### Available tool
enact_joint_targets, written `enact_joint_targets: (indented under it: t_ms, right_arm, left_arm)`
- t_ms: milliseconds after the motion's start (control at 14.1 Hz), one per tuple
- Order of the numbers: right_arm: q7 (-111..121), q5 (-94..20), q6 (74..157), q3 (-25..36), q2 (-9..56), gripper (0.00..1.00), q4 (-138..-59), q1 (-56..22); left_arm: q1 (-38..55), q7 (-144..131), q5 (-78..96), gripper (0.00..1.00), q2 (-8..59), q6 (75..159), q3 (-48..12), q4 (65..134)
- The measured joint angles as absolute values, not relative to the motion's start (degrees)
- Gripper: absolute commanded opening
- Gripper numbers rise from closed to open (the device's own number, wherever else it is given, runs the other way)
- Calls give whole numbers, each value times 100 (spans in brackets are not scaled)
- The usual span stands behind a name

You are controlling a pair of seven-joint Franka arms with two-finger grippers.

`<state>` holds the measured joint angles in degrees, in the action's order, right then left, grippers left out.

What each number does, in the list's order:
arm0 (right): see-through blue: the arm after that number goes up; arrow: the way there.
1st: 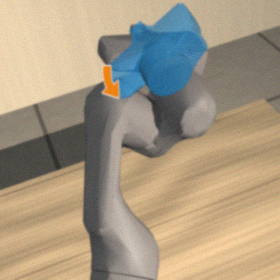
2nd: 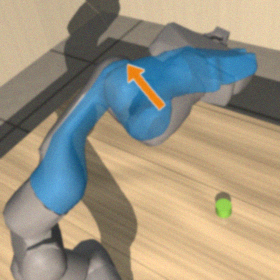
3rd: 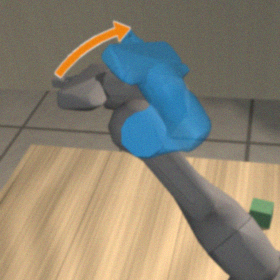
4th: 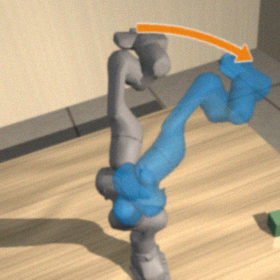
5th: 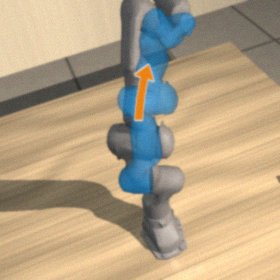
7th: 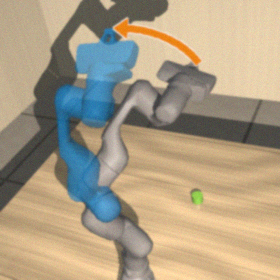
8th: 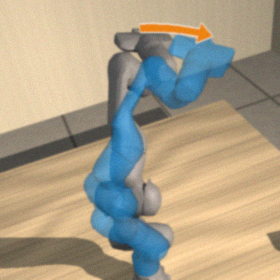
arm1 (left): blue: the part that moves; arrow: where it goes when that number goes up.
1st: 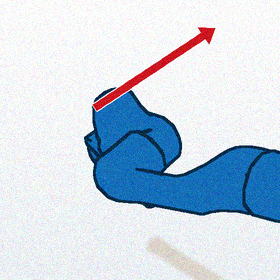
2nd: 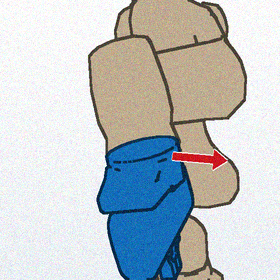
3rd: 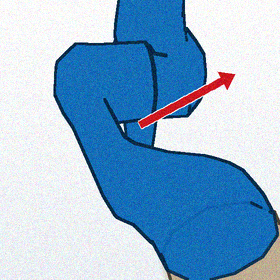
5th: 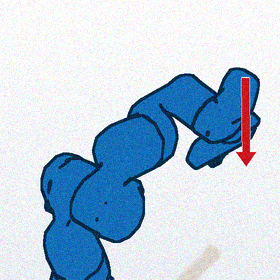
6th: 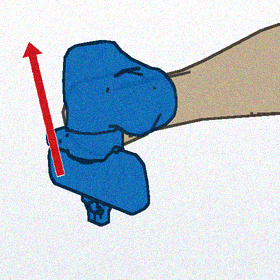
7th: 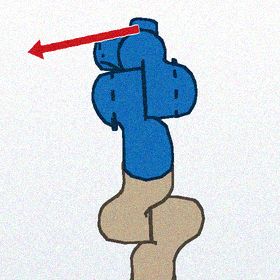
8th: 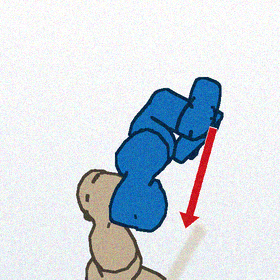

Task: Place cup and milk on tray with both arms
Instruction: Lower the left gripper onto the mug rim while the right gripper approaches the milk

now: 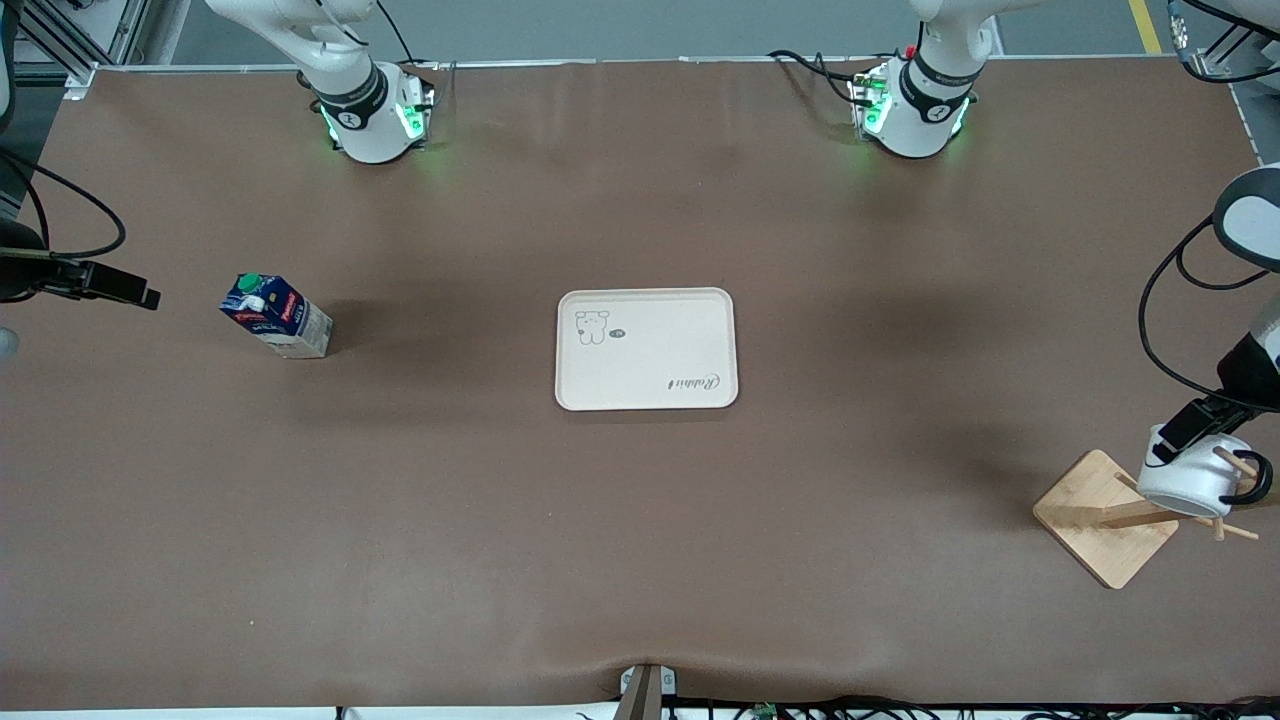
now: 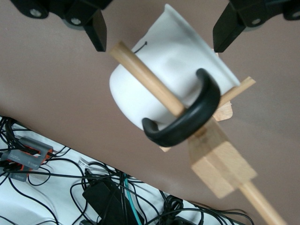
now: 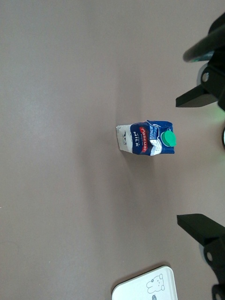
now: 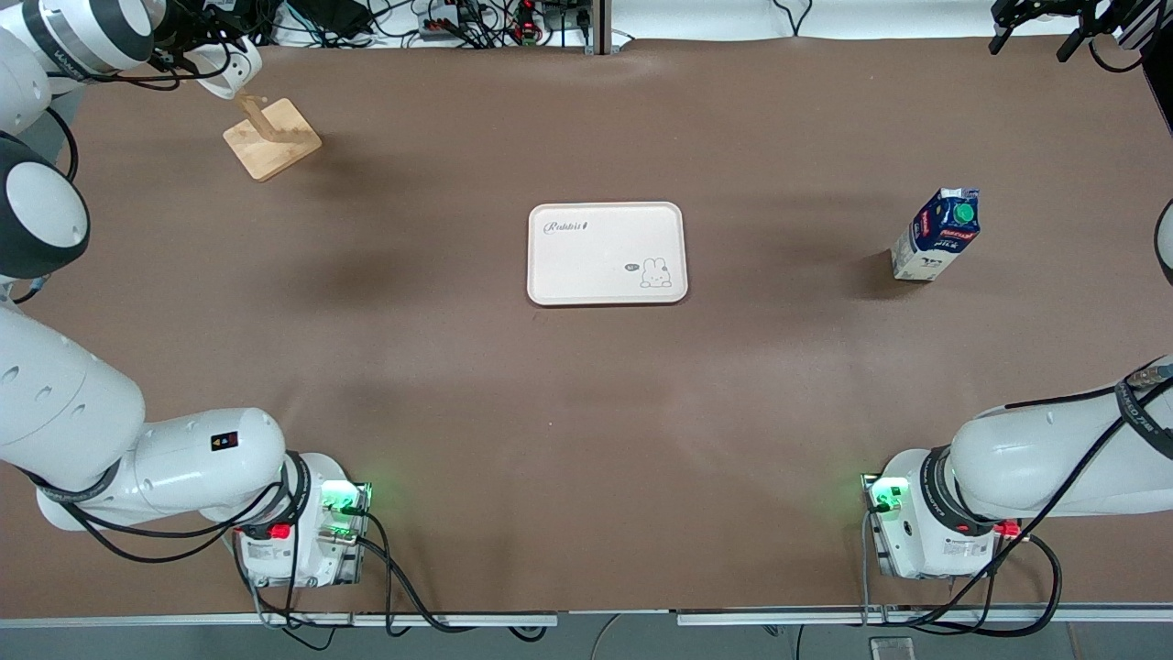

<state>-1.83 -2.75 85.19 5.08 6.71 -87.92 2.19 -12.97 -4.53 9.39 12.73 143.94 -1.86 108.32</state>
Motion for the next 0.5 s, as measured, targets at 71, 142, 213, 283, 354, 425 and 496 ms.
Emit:
enact_joint_targets:
  t_ms: [71, 142, 213, 283, 354, 425, 496]
  right_arm:
    - [-183, -275, 8519, 508, 671, 100, -8792, 219]
    - [-183, -275, 8519, 508, 671, 100, -8792, 218]
    - [-183, -275, 8519, 508, 671, 100, -8792, 217]
    - [-183, -275, 8519, 508, 671, 100, -8792, 217]
    - [-183, -275, 8519, 508, 671, 100, -8792, 217]
    - [-183, -275, 8518, 508, 672, 100, -8792, 217]
    - [-183, -275, 8517, 508, 676, 100, -8792, 217]
  left_arm:
    - [-1294, -453, 939, 100, 1287, 14396, -194, 10832]
    - [-1294, -452, 939, 97, 1299, 14397, -195, 10832]
    - [-1294, -449, 939, 95, 1311, 14398, -195, 10832]
    - [-1294, -442, 939, 89, 1328, 14398, -195, 10832]
    - [-1294, -439, 939, 84, 1344, 14399, -195, 10832]
    - [-1294, -430, 939, 81, 1357, 14403, -197, 10832]
    - [-1291, -419, 939, 75, 1366, 14406, -205, 10832]
